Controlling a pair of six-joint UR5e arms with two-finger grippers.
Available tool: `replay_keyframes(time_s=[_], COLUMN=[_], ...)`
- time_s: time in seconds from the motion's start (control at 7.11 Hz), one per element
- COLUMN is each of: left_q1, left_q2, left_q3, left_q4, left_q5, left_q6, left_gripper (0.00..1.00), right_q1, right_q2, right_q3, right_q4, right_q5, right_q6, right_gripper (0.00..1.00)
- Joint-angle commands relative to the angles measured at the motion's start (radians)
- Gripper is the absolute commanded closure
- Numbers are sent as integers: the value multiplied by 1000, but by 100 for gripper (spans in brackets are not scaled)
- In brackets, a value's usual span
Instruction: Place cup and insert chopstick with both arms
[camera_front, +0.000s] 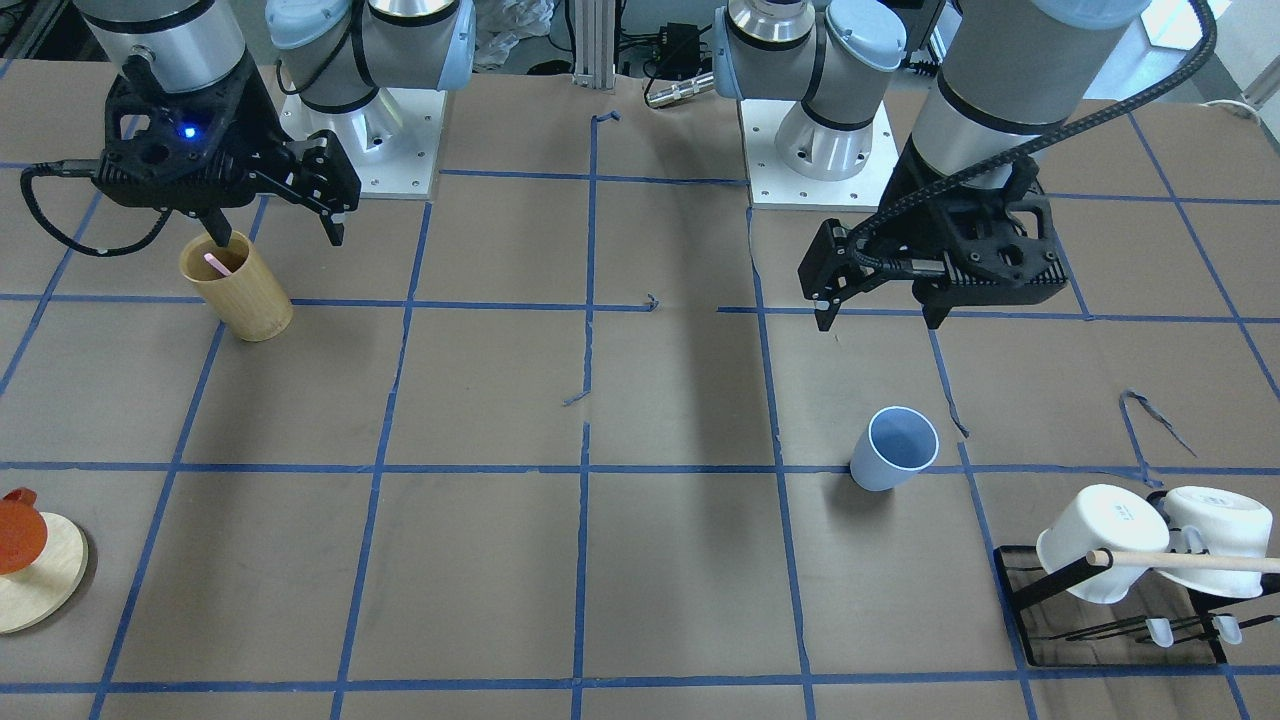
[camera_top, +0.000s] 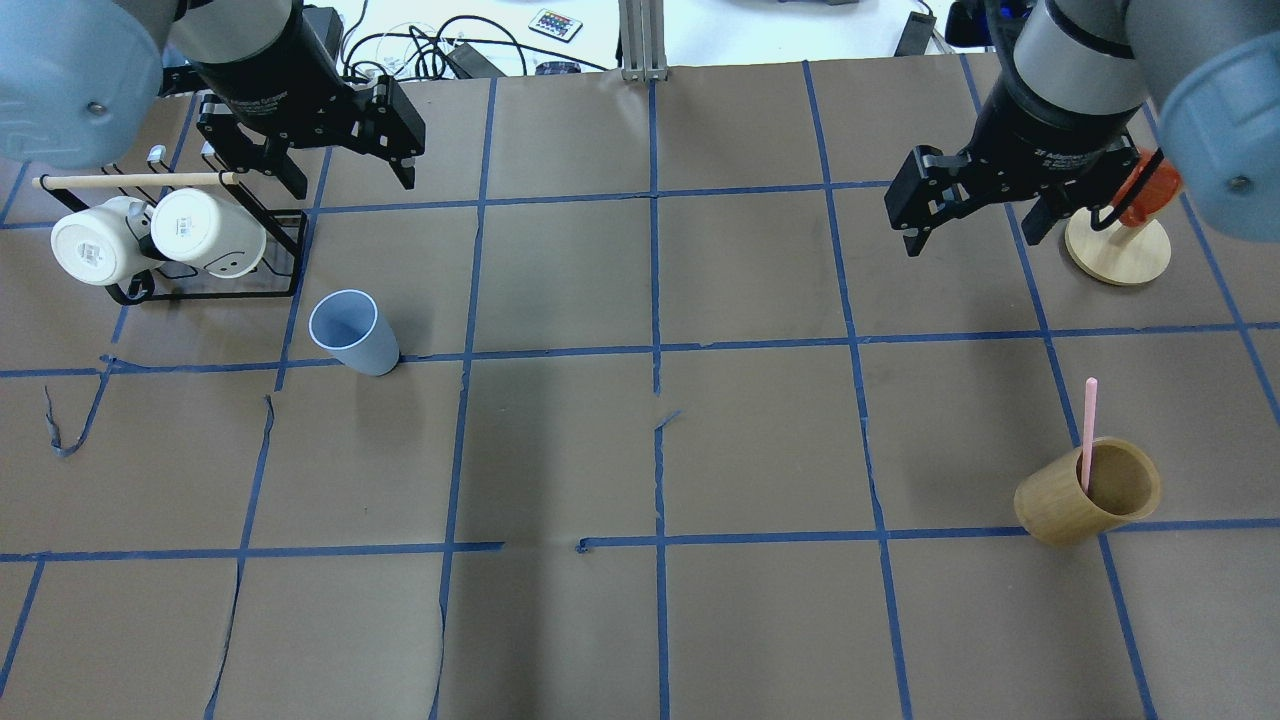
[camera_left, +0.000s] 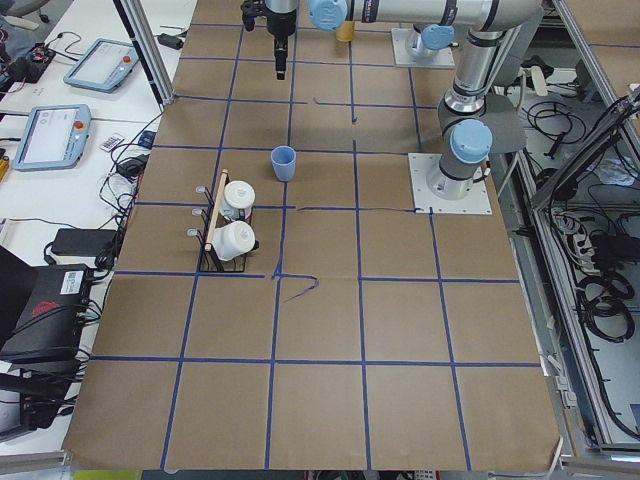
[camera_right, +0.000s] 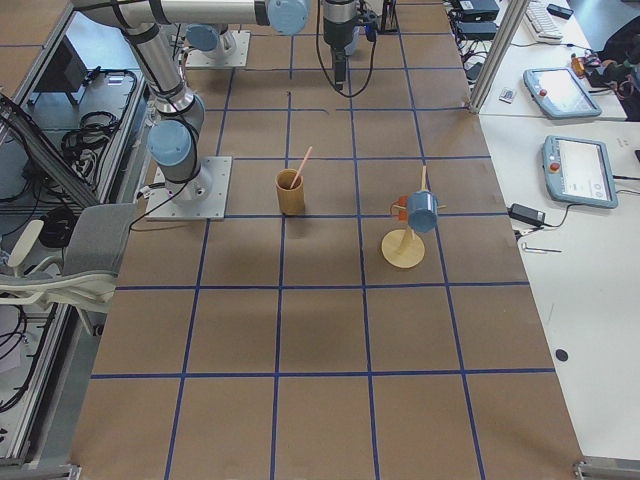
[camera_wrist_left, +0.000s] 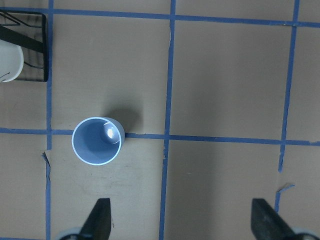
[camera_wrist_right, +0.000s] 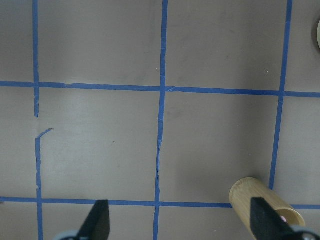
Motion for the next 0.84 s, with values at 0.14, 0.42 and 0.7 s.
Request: replay_keyframes(time_s=[0.14, 0.42, 0.7], left_q1=[33, 214, 242], left_q2=[-3, -16, -56], left_q3=[-28, -173, -368], left_q4=[0, 149, 434], left_q5=[15, 0, 7], left_q6=[146, 250, 332], left_gripper=[0, 0, 0], right_q1=[1, 1, 1], right_q2=[0, 2, 2], right_q3=[0, 0, 0], right_q4=[0, 0, 1], right_q5=[0, 3, 2], right_q6=[1, 1, 1], right_gripper=[0, 0, 0])
